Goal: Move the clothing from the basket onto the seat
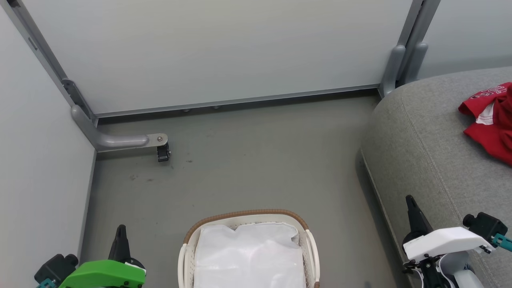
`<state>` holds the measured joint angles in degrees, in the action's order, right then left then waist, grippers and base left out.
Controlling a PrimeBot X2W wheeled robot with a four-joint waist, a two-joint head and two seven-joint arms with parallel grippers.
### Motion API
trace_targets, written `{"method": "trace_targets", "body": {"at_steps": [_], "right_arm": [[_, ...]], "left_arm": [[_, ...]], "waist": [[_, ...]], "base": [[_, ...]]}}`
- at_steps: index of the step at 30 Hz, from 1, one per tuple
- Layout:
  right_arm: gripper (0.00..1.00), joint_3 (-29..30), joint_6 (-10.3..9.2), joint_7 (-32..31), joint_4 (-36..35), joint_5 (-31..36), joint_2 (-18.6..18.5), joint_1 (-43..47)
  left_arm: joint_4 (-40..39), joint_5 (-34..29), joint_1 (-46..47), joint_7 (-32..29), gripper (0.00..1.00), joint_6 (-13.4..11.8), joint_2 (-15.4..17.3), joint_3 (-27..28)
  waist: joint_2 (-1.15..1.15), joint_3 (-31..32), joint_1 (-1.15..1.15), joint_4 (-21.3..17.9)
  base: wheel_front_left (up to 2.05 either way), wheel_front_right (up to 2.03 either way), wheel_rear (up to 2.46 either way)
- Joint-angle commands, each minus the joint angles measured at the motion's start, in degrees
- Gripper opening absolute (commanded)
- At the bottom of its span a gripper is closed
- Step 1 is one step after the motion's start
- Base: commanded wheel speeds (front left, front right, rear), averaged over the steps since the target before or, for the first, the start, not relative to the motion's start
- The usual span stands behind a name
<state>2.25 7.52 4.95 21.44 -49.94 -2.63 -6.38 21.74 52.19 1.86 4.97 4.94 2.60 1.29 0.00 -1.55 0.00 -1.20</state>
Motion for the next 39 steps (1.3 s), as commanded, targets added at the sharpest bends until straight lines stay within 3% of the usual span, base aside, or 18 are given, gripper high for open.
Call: {"method": "trace_targets", "body": {"at_steps": [1,39], "right_arm": [[0.00,0.3,-0.01,-0.5,-1.1,-1.7,-0.3,-0.3],[0.00,2.6,-0.03,-6.6,-4.7,-24.1,-0.4,0.0]], "left_arm": [[-1.0,1.7,1.7,-0.5,0.00,0.3,0.2,0.4],[-4.8,22.9,3.5,-6.6,0.00,1.7,0.3,3.2]], "waist": [[0.00,0.0,0.00,0.0],[0.00,0.6,0.00,0.6]], "base": [[0.00,0.00,0.00],[0.00,0.00,0.00]]}}
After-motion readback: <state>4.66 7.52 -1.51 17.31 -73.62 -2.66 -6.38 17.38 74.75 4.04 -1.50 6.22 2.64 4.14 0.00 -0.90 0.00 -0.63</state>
